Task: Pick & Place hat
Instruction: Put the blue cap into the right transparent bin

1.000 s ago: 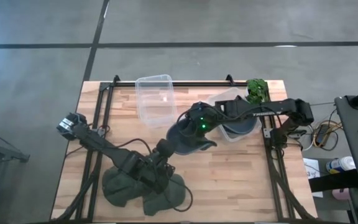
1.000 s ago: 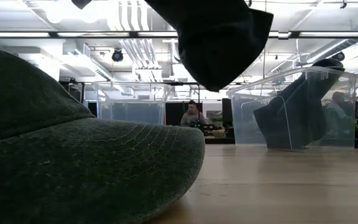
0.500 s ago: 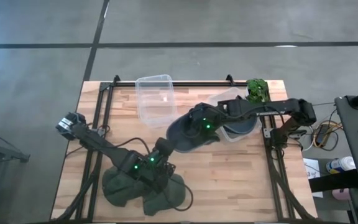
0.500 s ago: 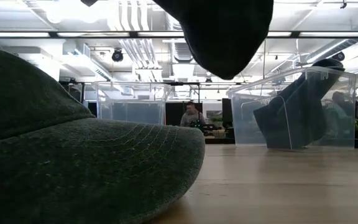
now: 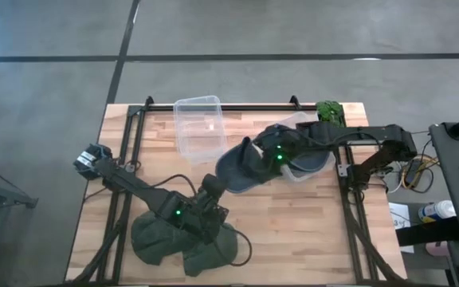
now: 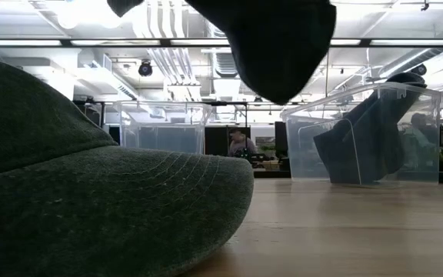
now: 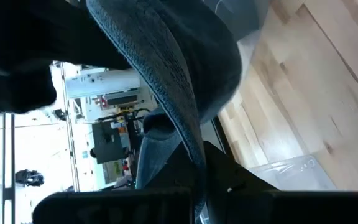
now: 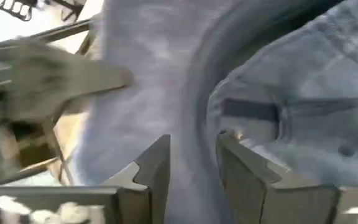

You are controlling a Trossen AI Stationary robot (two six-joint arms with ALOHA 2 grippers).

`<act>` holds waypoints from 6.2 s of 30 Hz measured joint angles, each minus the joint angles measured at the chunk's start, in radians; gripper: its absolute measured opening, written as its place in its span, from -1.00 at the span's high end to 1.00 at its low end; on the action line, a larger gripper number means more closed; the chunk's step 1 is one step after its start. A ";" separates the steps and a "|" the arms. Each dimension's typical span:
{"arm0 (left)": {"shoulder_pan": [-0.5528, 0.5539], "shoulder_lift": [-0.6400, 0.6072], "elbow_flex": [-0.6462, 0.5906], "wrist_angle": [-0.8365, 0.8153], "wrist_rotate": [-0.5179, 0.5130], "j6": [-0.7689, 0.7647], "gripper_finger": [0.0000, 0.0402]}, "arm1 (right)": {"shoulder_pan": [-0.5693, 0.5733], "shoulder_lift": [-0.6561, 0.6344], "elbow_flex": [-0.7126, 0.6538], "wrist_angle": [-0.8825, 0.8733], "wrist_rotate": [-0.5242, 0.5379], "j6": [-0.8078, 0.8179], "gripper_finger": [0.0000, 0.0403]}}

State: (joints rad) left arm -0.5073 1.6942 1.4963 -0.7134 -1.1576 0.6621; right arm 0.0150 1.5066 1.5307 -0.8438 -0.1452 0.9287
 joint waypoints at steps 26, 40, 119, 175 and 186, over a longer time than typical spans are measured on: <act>0.010 -0.005 -0.003 0.197 -0.036 0.152 0.95 | -0.019 -0.011 -0.003 -0.153 0.087 -0.032 0.46; 0.020 -0.006 -0.029 0.197 -0.037 0.139 0.95 | -0.011 -0.140 -0.001 -0.101 0.235 -0.051 0.48; 0.355 0.106 -0.046 0.247 -0.126 0.160 0.81 | -0.277 -0.165 -0.438 0.540 0.106 0.641 0.93; 0.112 -0.048 -0.042 0.172 0.637 -1.195 0.58 | -0.800 -0.235 -0.228 -0.727 -0.193 -0.438 0.94; 0.120 -0.048 -0.044 0.120 0.588 -1.136 0.58 | -0.783 -0.236 -0.328 -0.727 -0.338 -0.335 0.94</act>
State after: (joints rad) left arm -0.3872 1.6463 1.4525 -0.5932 -0.5697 -0.4739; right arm -0.7682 1.2709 1.2032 -1.5711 -0.4833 0.5934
